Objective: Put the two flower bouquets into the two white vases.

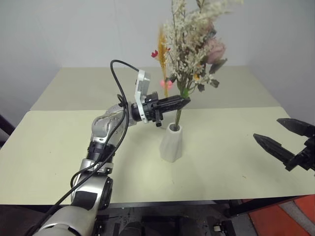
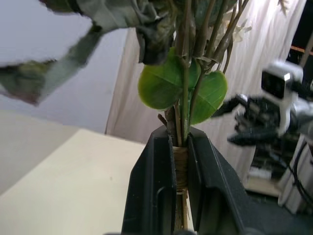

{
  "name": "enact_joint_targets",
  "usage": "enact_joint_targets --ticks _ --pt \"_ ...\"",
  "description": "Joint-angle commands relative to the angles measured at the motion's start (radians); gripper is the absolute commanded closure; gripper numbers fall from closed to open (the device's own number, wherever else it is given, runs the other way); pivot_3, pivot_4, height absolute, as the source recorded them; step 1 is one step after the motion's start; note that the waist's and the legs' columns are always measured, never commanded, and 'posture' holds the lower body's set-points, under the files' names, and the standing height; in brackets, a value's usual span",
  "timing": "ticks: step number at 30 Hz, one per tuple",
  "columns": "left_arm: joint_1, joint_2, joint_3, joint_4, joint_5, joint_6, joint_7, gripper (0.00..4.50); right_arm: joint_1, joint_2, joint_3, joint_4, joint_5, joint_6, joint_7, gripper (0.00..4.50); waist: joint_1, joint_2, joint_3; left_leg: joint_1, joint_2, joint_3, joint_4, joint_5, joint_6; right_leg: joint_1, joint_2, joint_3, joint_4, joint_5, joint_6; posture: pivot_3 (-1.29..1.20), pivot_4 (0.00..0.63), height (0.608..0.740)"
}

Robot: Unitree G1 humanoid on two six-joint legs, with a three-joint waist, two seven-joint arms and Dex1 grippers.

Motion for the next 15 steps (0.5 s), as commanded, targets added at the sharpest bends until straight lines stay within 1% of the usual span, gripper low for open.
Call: enact_joint_targets --ticks 1,5,7,9,13,14,15 --pt "-0.004 0.010 0.002 -0.069 -0.008 -0.017 -0.007 4.42 -0.002 0.001 -0.011 -0.008 -0.008 -0.036 -0.006 0.25 0.000 0.000 0.000 0.000 0.000 0.000 0.000 0.000 0.000 0.000 0.000 0.000 0.000 0.000 0.000 0.00 0.150 0.740" --pt "0.010 0.020 0.008 -0.081 -0.011 -0.004 0.001 4.42 0.006 0.003 -0.007 -0.005 -0.020 -0.050 0.000 0.25 -0.001 0.000 0.000 0.000 0.000 0.000 0.000 0.000 0.000 0.000 0.000 0.000 0.000 0.000 0.000 0.00 0.150 0.740" --pt "0.019 0.030 0.008 -0.091 -0.013 0.003 0.000 3.70 0.008 0.002 -0.002 -0.001 -0.026 -0.057 0.003 0.25 -0.001 0.000 0.000 0.000 0.000 0.000 0.000 0.000 0.000 0.000 0.000 0.000 0.000 -0.001 0.002 0.00 0.150 0.740" --pt "0.037 0.051 0.000 -0.107 -0.010 -0.002 -0.025 3.28 0.003 -0.001 0.008 0.005 -0.032 -0.062 0.004 0.25 -0.004 0.000 0.000 0.000 0.000 0.000 0.000 0.000 0.000 0.000 0.000 0.000 0.000 -0.002 0.002 0.00 0.150 0.740" --pt "0.057 0.086 -0.017 -0.121 -0.004 0.021 -0.038 2.08 -0.002 -0.006 0.024 0.014 -0.042 -0.072 0.006 0.25 -0.001 0.000 0.000 0.000 0.000 0.000 0.000 0.000 0.000 0.000 0.000 0.000 0.000 -0.001 0.002 0.00 0.150 0.740" --pt "0.064 0.098 -0.025 -0.125 0.002 0.021 -0.046 1.89 -0.003 -0.007 0.028 0.016 -0.045 -0.074 0.008 0.25 -0.002 0.000 0.000 0.000 0.000 0.000 0.000 0.000 0.000 0.000 0.000 0.000 0.000 -0.001 0.002 0.00 0.150 0.740" --pt "0.075 0.118 -0.044 -0.133 0.022 0.003 -0.068 1.51 -0.005 -0.008 0.031 0.019 -0.048 -0.076 0.009 0.25 -0.001 0.000 0.000 0.000 0.000 0.000 0.000 0.000 0.000 0.000 0.000 0.000 0.000 -0.001 0.002 0.00 0.150 0.740"
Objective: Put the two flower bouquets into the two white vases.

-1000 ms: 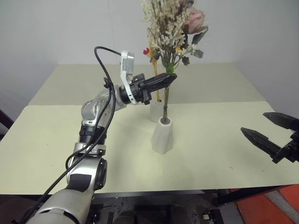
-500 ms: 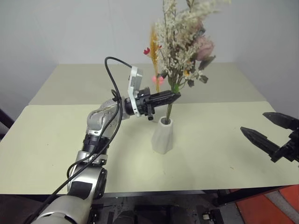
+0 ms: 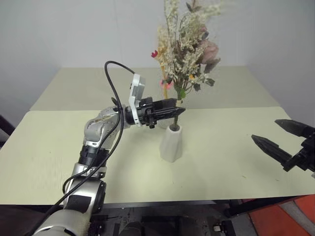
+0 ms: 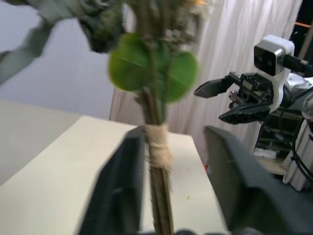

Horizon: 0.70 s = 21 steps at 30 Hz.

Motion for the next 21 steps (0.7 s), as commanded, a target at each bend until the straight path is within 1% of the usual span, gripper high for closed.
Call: enact_joint_targets --ticks 1,2,5,9,13,16,18,20,21 --pt "0.026 0.049 -0.046 -0.056 0.038 -0.053 -0.071 1.26 -0.016 -0.009 -0.002 0.004 -0.015 -0.039 0.004 0.25 0.000 0.000 0.000 0.000 0.000 0.000 0.000 0.000 0.000 0.000 0.000 0.000 0.000 0.000 0.000 0.00 0.150 0.740" --pt "0.037 0.059 -0.046 -0.063 0.038 -0.070 -0.091 0.98 -0.021 -0.010 0.001 0.009 -0.013 -0.039 0.003 0.25 -0.002 0.000 0.000 0.000 0.000 0.000 0.000 0.000 0.000 0.000 0.000 0.000 0.000 0.000 0.000 0.00 0.150 0.740" --pt "0.038 0.071 -0.019 -0.070 -0.018 -0.024 -0.119 0.08 -0.031 -0.014 0.011 0.020 -0.018 -0.044 0.006 0.25 -0.001 0.000 0.000 0.000 0.000 0.000 0.000 0.000 0.000 0.000 0.000 0.000 0.000 0.001 -0.001 0.00 0.150 0.740" --pt "0.056 0.166 -0.048 -0.087 0.054 -0.019 -0.118 0.03 -0.034 -0.023 0.015 0.025 -0.030 -0.043 0.011 0.25 -0.002 0.000 0.000 0.000 0.000 0.000 -0.001 0.000 0.000 0.000 0.000 0.000 0.000 0.000 0.000 0.00 0.150 0.740" --pt "0.121 0.315 -0.030 -0.119 0.115 -0.039 -0.113 0.03 -0.026 -0.024 0.005 0.022 -0.036 -0.039 0.014 0.25 -0.008 0.001 0.000 0.001 0.001 0.000 -0.002 0.000 0.000 -0.001 0.000 0.001 0.000 0.000 0.000 0.00 0.150 0.740" --pt "0.208 0.432 0.029 -0.161 0.131 -0.048 -0.101 0.03 -0.022 -0.021 -0.001 0.018 -0.036 -0.037 0.019 0.25 -0.007 0.001 0.000 0.001 0.001 0.000 -0.002 0.000 0.000 -0.002 0.000 0.001 0.000 0.000 0.000 0.00 0.150 0.740" --pt "0.268 0.497 0.081 -0.203 0.118 -0.033 -0.086 0.03 -0.017 -0.017 -0.013 0.022 -0.033 -0.038 0.030 0.25 -0.005 0.001 0.000 0.000 0.002 0.000 -0.002 0.000 0.000 -0.002 0.000 0.001 0.000 0.000 0.000 0.00 0.150 0.740" --pt "0.328 0.556 0.140 -0.260 0.099 -0.019 -0.069 0.03 -0.002 -0.007 -0.032 0.044 -0.027 -0.053 0.066 0.25 -0.001 0.001 0.000 0.000 0.003 0.000 -0.002 0.000 0.000 -0.003 0.000 0.000 0.000 0.000 0.000 0.00 0.150 0.740" --pt "0.359 0.584 0.183 -0.294 0.077 -0.003 -0.065 0.03 0.008 -0.002 -0.044 0.067 -0.023 -0.074 0.108 0.25 0.002 0.001 0.000 0.000 0.004 0.000 -0.002 0.000 0.000 -0.002 0.000 0.000 -0.001 0.000 0.000 0.00 0.150 0.740"
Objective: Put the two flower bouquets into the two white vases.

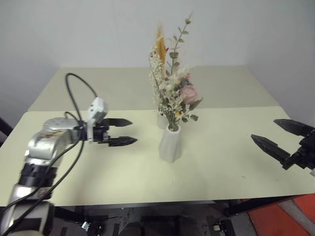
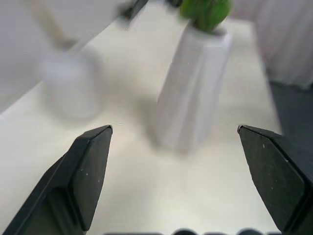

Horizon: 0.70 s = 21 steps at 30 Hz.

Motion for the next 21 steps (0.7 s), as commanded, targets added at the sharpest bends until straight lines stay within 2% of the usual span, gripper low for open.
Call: enact_joint_targets --ticks 1,5,10,21 --pt "0.064 0.079 0.147 -0.136 -0.062 0.033 0.017 0.03 0.021 0.005 -0.079 0.055 0.017 -0.077 0.118 0.25 0.005 0.000 0.000 0.000 0.000 0.000 0.000 0.000 0.000 0.000 0.000 -0.001 0.000 0.000 0.001 0.00 0.150 0.740" --pt "0.224 0.152 0.346 -0.256 -0.122 0.077 0.030 0.03 0.025 -0.064 -0.104 0.214 -0.012 -0.157 0.315 0.25 0.001 0.000 0.000 0.000 0.001 0.001 0.000 -0.001 0.001 0.001 0.000 -0.001 -0.001 -0.001 0.002 0.00 0.150 0.740" --pt "0.386 0.190 0.529 -0.334 -0.136 0.099 0.056 0.03 -0.063 -0.183 -0.017 0.414 -0.098 -0.244 0.415 0.25 -0.006 0.001 0.001 0.004 0.005 0.004 -0.001 -0.001 0.001 0.003 0.002 0.000 0.000 -0.004 0.003 0.00 0.150 0.740" --pt "0.495 0.230 0.660 -0.388 -0.161 0.122 0.075 0.03 -0.198 -0.199 0.136 0.505 -0.146 -0.315 0.489 0.25 -0.005 0.001 0.001 0.007 0.009 0.006 -0.005 -0.001 0.000 0.002 0.005 0.000 0.000 -0.004 0.001 0.00 0.150 0.740"
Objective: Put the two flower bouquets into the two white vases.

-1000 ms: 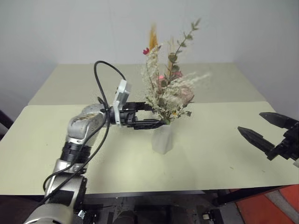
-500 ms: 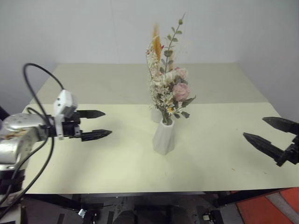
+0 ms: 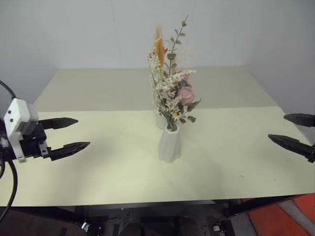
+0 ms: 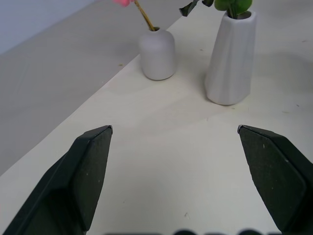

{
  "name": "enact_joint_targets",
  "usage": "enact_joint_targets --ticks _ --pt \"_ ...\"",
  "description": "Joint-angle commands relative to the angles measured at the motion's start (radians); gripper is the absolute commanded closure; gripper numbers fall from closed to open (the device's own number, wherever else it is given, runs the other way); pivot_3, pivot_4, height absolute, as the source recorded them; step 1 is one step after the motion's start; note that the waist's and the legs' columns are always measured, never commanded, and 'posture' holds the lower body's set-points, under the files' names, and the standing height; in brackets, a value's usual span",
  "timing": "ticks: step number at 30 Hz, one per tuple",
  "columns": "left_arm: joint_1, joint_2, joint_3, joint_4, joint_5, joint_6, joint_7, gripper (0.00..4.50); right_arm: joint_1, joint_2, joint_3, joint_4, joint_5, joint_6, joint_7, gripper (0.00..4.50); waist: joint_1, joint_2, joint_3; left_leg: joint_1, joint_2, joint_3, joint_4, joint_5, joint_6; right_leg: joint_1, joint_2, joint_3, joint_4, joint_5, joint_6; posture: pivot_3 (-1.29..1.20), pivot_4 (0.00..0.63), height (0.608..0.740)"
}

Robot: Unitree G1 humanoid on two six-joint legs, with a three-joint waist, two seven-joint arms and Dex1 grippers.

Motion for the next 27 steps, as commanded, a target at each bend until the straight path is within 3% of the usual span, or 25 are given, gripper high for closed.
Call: enact_joint_targets --ticks 1,27 --pt "0.014 0.031 0.056 -0.022 -0.014 0.001 0.005 0.03 -0.028 -0.004 0.000 0.001 0.002 -0.032 0.024 0.25 0.000 0.000 0.000 0.000 0.000 0.000 0.000 0.000 0.000 0.000 0.000 0.000 0.000 0.000 0.000 0.00 0.150 0.740" --pt "-0.010 0.076 0.050 -0.008 -0.028 -0.004 0.037 0.03 -0.065 0.059 0.054 0.042 -0.046 -0.111 0.015 0.25 -0.001 0.001 0.000 0.000 0.000 0.000 0.000 0.000 -0.001 0.000 0.000 0.000 0.000 0.000 -0.001 0.00 0.150 0.740"
